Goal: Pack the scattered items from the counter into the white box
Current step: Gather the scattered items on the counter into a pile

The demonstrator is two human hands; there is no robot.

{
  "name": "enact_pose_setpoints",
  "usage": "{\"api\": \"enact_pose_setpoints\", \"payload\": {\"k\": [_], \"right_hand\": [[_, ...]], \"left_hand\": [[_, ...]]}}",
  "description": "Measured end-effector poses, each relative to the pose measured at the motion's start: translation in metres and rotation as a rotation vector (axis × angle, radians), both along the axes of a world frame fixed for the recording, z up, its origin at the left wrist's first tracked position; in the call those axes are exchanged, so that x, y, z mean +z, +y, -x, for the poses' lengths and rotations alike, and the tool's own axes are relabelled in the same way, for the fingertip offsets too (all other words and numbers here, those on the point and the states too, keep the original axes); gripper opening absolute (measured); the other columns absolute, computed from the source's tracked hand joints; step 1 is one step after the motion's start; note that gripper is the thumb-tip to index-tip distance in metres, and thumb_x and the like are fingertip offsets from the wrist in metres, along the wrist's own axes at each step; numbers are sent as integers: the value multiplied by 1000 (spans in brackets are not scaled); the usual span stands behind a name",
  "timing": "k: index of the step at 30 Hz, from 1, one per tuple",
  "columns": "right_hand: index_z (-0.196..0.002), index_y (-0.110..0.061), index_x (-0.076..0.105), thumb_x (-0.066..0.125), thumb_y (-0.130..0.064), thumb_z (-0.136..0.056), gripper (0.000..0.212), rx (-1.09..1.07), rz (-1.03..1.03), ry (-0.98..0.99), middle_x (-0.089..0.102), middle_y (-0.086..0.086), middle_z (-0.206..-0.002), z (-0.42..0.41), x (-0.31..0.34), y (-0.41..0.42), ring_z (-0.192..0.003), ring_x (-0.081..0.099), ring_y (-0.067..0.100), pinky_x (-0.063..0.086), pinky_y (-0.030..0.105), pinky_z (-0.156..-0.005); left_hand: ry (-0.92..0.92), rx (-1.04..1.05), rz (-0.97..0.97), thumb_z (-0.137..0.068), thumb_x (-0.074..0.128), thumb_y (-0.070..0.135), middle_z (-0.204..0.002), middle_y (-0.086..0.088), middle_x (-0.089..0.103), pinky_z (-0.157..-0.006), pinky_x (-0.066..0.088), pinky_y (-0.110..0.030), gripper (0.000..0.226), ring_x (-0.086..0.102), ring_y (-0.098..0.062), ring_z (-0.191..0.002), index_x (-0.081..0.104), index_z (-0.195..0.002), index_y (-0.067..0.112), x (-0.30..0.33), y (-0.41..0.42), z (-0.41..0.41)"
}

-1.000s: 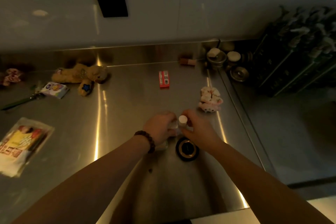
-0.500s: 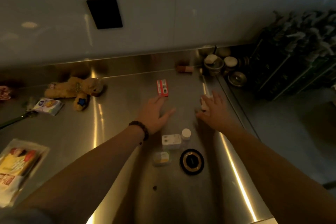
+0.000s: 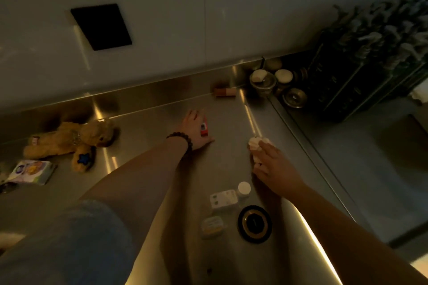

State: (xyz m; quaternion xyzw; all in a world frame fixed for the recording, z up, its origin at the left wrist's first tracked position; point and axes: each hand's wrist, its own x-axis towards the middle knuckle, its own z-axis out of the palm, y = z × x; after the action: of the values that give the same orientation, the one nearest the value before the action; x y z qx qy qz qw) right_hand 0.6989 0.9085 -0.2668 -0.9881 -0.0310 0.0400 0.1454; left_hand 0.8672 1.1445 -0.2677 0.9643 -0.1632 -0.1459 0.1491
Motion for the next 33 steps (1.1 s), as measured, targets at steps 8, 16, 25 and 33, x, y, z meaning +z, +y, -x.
{"api": "enact_pose_setpoints", "payload": {"k": [8, 16, 25, 33], "right_hand": [[-142, -24, 38, 54, -31, -92, 53, 31, -149, 76, 27, -2, -154, 41, 17, 12, -143, 20, 16, 13, 29, -116], [-138, -21, 44, 45, -12, -96, 42, 105, -320, 35, 35, -6, -146, 84, 23, 22, -136, 23, 5, 5, 6, -107], [-128, -25, 53, 40, -15, -97, 35, 29, -365, 54, 52, -5, -117, 76, 33, 21, -106, 48, 9, 30, 0, -78], [-128, -17, 52, 51, -19, -92, 36, 37, -215, -89, 49, 4, -133, -46, 44, 3, -123, 44, 21, 31, 27, -98]], "left_hand": [[106, -190, 30, -86, 50, 54, -156, 1, 8, -115, 9, -36, 75, 8, -20, -142, 15, -147, 27, 11, 33, 67], [118, -307, 104, -98, 33, 31, -155, 3, 10, -115, 2, -31, 52, 6, -14, -142, 15, -146, 29, 13, 51, 152], [156, -334, 124, -99, 30, 32, -154, 8, 14, -109, -1, -23, 46, 10, -8, -140, 23, -144, 32, 22, 48, 177], [-57, 5, 201, -95, 36, 43, -151, 0, 27, -110, 11, -26, 53, 19, -14, -139, 27, -144, 24, 22, 41, 166]]}}
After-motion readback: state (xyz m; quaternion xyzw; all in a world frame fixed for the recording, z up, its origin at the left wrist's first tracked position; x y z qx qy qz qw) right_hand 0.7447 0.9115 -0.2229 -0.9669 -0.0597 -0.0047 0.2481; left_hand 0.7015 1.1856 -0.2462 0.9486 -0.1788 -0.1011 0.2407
